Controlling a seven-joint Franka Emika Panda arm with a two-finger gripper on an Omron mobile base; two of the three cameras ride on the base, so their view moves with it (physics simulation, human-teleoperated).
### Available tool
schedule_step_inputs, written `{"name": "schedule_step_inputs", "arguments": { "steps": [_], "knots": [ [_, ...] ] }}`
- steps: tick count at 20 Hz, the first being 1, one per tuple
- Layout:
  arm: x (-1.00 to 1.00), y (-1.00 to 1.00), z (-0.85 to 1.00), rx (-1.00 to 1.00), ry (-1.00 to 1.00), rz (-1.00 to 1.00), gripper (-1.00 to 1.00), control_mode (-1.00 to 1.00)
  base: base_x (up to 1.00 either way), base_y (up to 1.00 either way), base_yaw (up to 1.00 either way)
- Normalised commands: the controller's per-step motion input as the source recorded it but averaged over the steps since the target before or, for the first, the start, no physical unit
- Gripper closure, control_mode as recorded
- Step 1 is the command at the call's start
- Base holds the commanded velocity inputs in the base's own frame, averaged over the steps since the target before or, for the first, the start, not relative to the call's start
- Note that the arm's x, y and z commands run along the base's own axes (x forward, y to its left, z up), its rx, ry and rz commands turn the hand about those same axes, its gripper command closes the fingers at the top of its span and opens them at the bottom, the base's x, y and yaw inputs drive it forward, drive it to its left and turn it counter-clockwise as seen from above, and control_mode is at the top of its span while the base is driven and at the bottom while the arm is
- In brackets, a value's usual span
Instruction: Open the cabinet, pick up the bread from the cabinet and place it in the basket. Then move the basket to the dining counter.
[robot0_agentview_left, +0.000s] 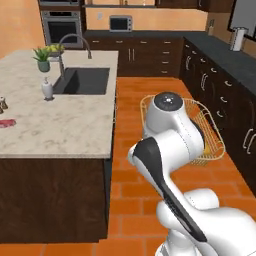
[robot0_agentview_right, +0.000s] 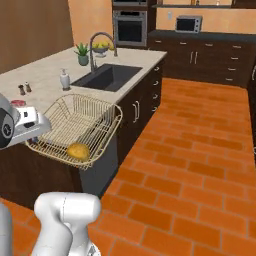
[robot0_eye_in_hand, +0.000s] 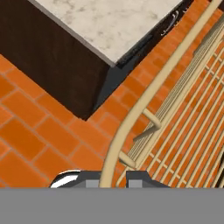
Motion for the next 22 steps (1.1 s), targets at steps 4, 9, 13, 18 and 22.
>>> {"name": "schedule_step_inputs", "arguments": {
  "steps": [4,9,13,18,22],
  "knots": [
    [0.0,0.0,0.0,0.0,0.0,0.0,1.0,1.0,0.53,1.0,0.03],
    [0.0,0.0,0.0,0.0,0.0,0.0,1.0,1.0,0.49,1.0,0.0],
    [0.0,0.0,0.0,0.0,0.0,0.0,1.0,1.0,0.43,1.0,0.0],
    [0.0,0.0,0.0,0.0,0.0,0.0,1.0,1.0,0.41,1.0,0.0],
    [0.0,0.0,0.0,0.0,0.0,0.0,1.0,1.0,0.52,1.0,0.0]
  ]
}}
